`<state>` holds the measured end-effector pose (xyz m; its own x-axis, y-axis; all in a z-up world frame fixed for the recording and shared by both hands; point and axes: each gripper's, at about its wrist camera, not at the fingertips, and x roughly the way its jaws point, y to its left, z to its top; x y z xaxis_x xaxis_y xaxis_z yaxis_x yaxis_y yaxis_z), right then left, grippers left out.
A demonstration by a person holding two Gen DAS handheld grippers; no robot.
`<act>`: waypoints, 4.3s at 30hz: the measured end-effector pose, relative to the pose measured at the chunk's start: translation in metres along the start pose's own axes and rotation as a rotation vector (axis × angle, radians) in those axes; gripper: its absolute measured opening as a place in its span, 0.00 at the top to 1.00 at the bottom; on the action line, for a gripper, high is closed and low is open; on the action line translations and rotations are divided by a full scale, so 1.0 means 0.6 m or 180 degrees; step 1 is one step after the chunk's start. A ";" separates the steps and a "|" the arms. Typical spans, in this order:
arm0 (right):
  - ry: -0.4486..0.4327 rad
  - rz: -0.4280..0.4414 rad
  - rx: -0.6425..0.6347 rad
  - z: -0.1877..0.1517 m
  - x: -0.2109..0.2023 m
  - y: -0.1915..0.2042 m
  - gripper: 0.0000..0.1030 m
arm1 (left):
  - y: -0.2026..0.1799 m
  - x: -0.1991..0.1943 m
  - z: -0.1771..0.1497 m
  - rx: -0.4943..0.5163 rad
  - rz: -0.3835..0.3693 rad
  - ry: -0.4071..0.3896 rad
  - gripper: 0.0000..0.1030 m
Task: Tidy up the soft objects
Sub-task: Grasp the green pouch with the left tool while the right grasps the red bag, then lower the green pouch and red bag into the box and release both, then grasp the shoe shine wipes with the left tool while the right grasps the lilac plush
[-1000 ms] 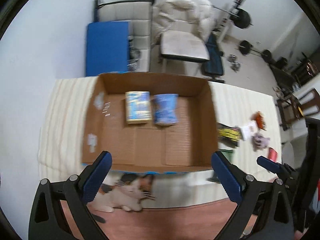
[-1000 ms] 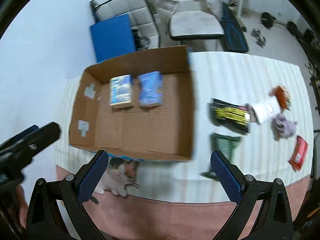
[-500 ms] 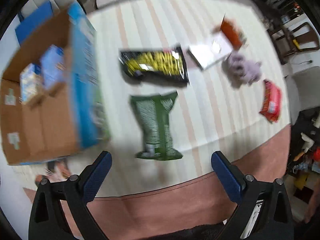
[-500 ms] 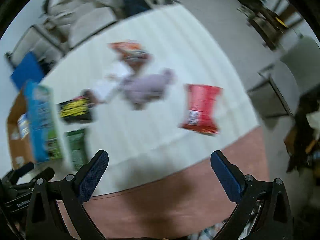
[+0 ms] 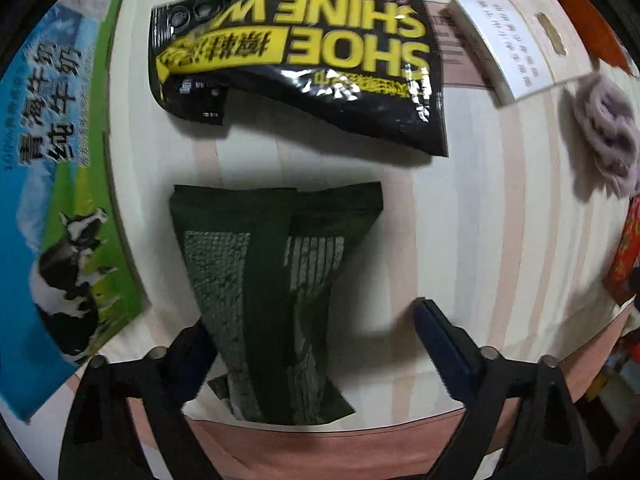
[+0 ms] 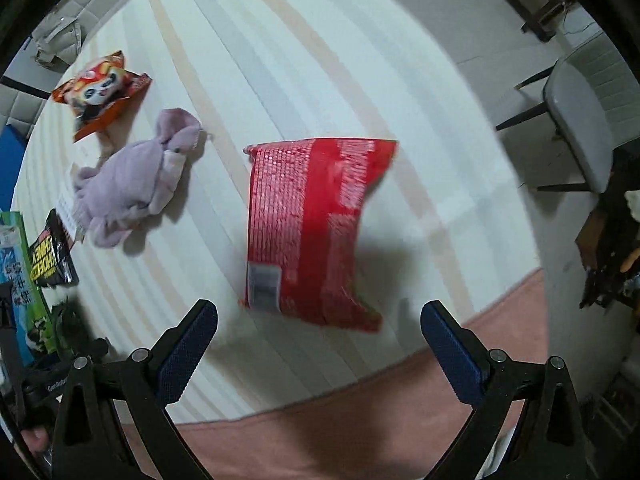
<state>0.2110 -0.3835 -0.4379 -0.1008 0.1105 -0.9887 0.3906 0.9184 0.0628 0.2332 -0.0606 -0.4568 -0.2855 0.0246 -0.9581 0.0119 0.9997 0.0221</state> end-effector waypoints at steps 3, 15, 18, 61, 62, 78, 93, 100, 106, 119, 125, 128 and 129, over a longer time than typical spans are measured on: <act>0.0068 0.0057 0.0035 0.015 0.020 0.004 0.04 | 0.005 0.002 -0.004 -0.0087 -0.0126 -0.0038 0.16; -0.0017 -0.0194 0.0086 0.032 0.039 0.019 0.49 | 0.015 -0.029 -0.007 -0.0102 -0.0155 -0.0207 0.62; -0.0029 -0.0184 0.0063 0.022 0.036 0.016 0.53 | 0.012 -0.047 -0.016 -0.0099 -0.0189 -0.0270 0.67; -0.0290 0.0225 -0.1894 -0.165 -0.094 0.903 0.55 | 0.674 -0.245 0.064 -0.0691 -0.0013 -0.0834 0.68; -0.0270 0.0181 -0.1894 -0.159 -0.083 0.912 0.55 | 0.678 -0.235 0.074 -0.0688 0.0006 -0.0794 0.68; -0.0293 -0.0198 -0.1937 -0.102 -0.013 0.965 0.10 | 0.693 -0.183 0.135 -0.0661 -0.0056 -0.0449 0.52; -0.0232 0.0011 -0.1975 -0.149 -0.036 0.950 0.00 | 0.684 -0.221 0.064 -0.0703 -0.0199 -0.0812 0.11; -0.0290 0.0022 -0.1975 -0.194 -0.047 0.920 0.00 | 0.671 -0.228 0.000 -0.0716 -0.0180 -0.0986 0.05; -0.0476 0.0055 -0.1962 -0.240 -0.081 0.888 0.00 | 0.655 -0.251 -0.053 -0.0699 -0.0146 -0.1250 0.05; -0.0881 0.0402 -0.2013 -0.332 -0.218 0.809 0.00 | 0.618 -0.351 -0.206 -0.0725 -0.0172 -0.1798 0.05; -0.0867 0.0796 -0.1925 -0.348 -0.260 0.763 0.00 | 0.574 -0.396 -0.227 -0.0693 0.0133 -0.2064 0.05; -0.0933 0.0950 -0.1797 -0.335 -0.279 0.718 0.00 | 0.523 -0.414 -0.224 -0.0544 0.0156 -0.2162 0.05; -0.0964 0.0951 -0.1738 -0.328 -0.285 0.700 0.00 | 0.503 -0.416 -0.217 -0.0474 0.0151 -0.2163 0.05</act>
<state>0.2122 0.0580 -0.2157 0.2304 0.3506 -0.9077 -0.1628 0.9336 0.3193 0.1834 0.2357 -0.1737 0.3757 0.1081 -0.9204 -0.1359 0.9889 0.0607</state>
